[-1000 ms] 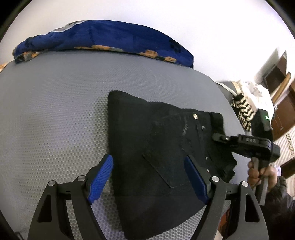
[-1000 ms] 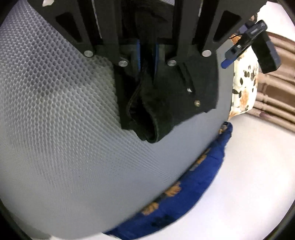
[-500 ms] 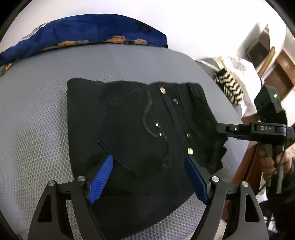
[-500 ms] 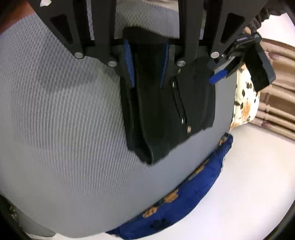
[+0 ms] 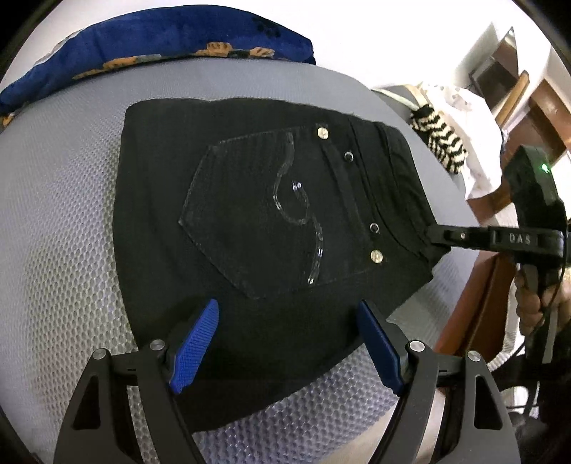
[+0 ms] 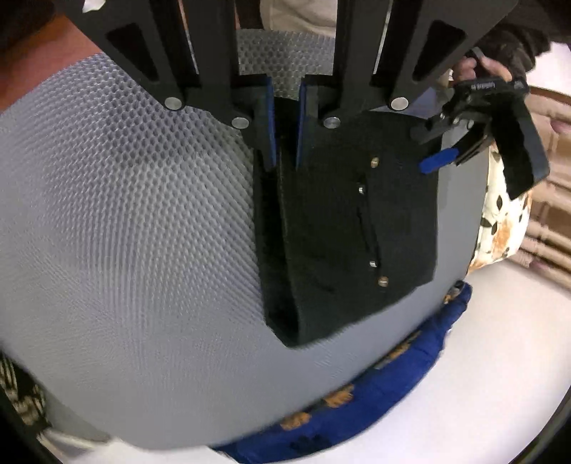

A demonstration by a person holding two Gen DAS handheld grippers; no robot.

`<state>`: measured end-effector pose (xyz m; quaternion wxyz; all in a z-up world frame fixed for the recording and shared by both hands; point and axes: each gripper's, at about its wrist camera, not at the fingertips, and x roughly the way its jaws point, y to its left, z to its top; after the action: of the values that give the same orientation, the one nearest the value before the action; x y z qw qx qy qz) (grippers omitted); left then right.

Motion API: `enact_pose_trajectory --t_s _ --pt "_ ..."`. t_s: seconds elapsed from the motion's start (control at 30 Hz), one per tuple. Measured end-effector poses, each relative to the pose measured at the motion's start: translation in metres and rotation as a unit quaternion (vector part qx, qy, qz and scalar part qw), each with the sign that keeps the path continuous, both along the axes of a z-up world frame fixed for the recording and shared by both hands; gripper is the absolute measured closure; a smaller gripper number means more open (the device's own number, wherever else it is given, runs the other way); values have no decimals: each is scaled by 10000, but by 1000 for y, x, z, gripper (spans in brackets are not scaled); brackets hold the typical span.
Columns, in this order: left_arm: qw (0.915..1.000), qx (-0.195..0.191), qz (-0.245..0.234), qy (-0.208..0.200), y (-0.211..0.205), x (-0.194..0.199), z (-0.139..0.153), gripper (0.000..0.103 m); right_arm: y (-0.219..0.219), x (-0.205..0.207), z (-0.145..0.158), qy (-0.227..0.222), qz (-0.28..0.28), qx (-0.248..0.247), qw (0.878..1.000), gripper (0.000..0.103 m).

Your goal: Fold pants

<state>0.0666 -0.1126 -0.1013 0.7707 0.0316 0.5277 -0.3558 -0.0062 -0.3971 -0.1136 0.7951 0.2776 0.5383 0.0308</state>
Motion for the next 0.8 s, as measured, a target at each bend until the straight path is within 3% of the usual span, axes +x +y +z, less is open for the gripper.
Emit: enact_pose_trajectory --t_s 0.5,0.6,0.7,0.8 --pt "9972 585 30 -454 -17 -15 4 23 -9 1 3 -32 -96 73 9999 83" --pt "9953 708 70 -660 -16 -20 9 23 -10 3 7 -76 -106 18 9999 76" --pt "9919 891 157 -890 -16 -22 13 23 -10 3 8 -62 -76 -71 9999 61" --pt "9886 1015 238 -1082 -10 -24 18 23 -7 6 11 -117 43 -144 9998 59"
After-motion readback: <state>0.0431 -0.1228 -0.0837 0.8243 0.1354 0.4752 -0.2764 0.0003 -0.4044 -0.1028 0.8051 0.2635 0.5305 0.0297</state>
